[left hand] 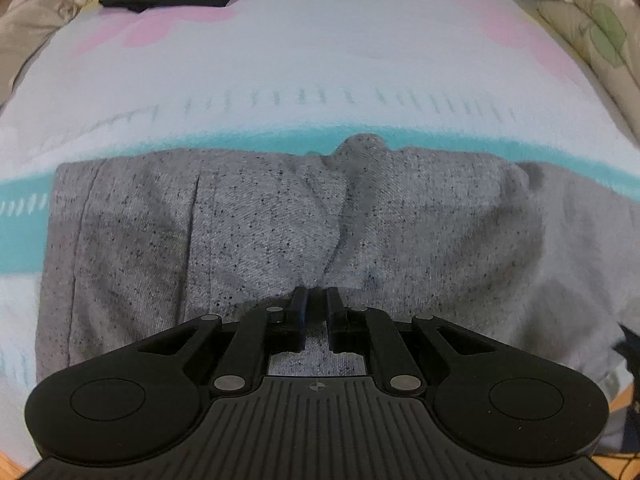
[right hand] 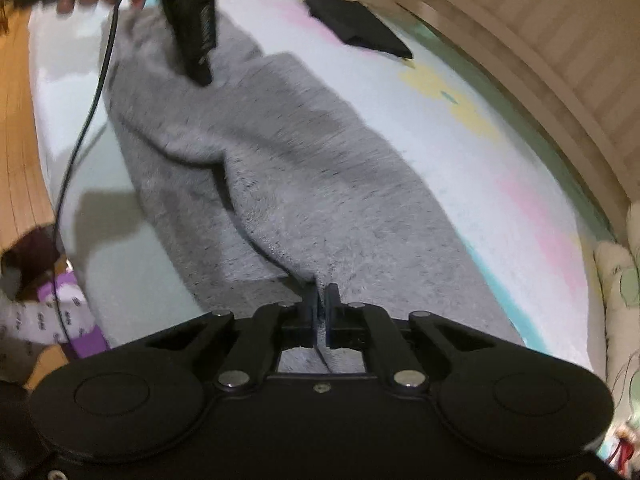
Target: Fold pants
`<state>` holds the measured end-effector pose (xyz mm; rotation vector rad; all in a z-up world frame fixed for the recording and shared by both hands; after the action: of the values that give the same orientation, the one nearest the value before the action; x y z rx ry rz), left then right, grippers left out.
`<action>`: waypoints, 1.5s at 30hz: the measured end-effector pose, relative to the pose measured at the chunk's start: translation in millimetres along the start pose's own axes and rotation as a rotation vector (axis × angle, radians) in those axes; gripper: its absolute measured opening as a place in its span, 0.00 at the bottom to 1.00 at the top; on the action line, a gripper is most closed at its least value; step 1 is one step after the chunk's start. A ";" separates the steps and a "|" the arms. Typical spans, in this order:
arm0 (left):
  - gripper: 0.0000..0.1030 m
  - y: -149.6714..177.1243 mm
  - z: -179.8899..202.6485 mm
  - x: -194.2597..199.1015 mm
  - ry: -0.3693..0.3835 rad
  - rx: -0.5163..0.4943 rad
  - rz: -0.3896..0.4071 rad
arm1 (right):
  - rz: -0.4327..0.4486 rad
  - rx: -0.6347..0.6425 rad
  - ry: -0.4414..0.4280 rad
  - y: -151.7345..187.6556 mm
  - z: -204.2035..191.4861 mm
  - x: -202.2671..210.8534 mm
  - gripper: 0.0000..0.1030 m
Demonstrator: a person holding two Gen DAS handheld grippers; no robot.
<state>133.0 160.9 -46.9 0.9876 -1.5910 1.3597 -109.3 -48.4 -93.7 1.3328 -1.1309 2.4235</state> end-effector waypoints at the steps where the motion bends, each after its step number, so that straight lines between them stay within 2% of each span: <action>1: 0.10 -0.4 -2.0 -0.4 0.005 0.006 -0.002 | 0.009 -0.009 -0.013 1.3 2.6 7.4 0.07; 3: 0.10 -1.1 -6.9 -0.1 0.008 0.010 -0.005 | 0.016 -0.009 -0.047 6.6 3.6 20.9 0.07; 6: 0.10 -2.3 -7.4 1.7 -0.008 0.006 0.001 | -0.038 0.046 -0.082 20.0 -7.6 18.1 0.07; 8: 0.10 -0.1 -0.5 10.5 -0.037 -0.007 0.039 | -0.087 0.114 -0.064 28.4 -20.7 5.9 0.08; 10: 0.10 2.8 7.6 27.3 -0.059 -0.022 0.111 | -0.097 0.153 -0.038 33.4 -29.3 -0.4 0.08; 12: 0.10 8.1 16.8 42.1 -0.002 -0.004 0.164 | -0.094 0.137 -0.040 32.8 -28.7 2.6 0.09; 14: 0.10 14.3 33.1 51.8 0.120 0.032 0.198 | -0.089 0.078 -0.068 30.2 -20.2 8.7 0.12; 16: 0.10 23.2 53.2 53.9 0.229 0.040 0.202 | -0.084 -0.013 -0.098 28.3 -6.5 14.3 0.18; 18: 0.10 34.1 75.5 46.6 0.289 0.021 0.180 | -0.067 -0.137 -0.119 29.4 10.3 22.1 0.35; 20: 0.10 41.2 98.6 38.0 0.334 -0.024 0.145 | -0.051 -0.264 -0.127 34.8 30.6 31.9 0.38; 25: 0.10 50.8 138.0 26.1 0.330 -0.148 0.062 | -0.058 -0.662 -0.074 72.8 95.4 51.9 0.41; 27: 0.10 54.8 142.8 13.1 0.316 -0.182 0.002 | -0.056 -0.868 -0.032 100.5 126.5 62.2 0.41; 30: 0.10 51.1 140.7 10.0 0.321 -0.172 -0.012 | -0.038 -1.154 0.075 147.6 168.7 84.7 0.41; 33: 0.10 43.8 140.6 7.5 0.339 -0.147 -0.038 | -0.023 -1.375 0.224 194.2 204.8 112.2 0.42; 35: 0.10 42.9 137.8 8.5 0.349 -0.141 -0.048 | -0.020 -1.500 0.290 222.7 226.0 128.9 0.42; 38: 0.10 45.6 139.2 12.7 0.359 -0.133 -0.054 | -0.038 -1.615 0.326 257.0 257.7 147.6 0.42; 41: 0.10 46.3 140.1 14.4 0.364 -0.116 -0.058 | -0.076 -1.661 0.337 284.7 282.1 158.0 0.42; 45: 0.10 47.5 141.4 14.2 0.356 -0.118 -0.049 | -0.075 -1.699 0.337 307.2 289.4 158.8 0.42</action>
<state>71.8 25.4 -64.8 0.6656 -1.3524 1.3079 -153.3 -494.5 -44.3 0.3028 -2.0200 0.7486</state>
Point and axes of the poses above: each gripper's, at about its wrist camera, not at the fingertips, and x roughly against the way its jaws point, z to its right, y to its underside, the point moved 2 cm from there along -x, roughly the way its jaws point, and after that the axes turned 12 degrees about -y, right-handed, at the moved point
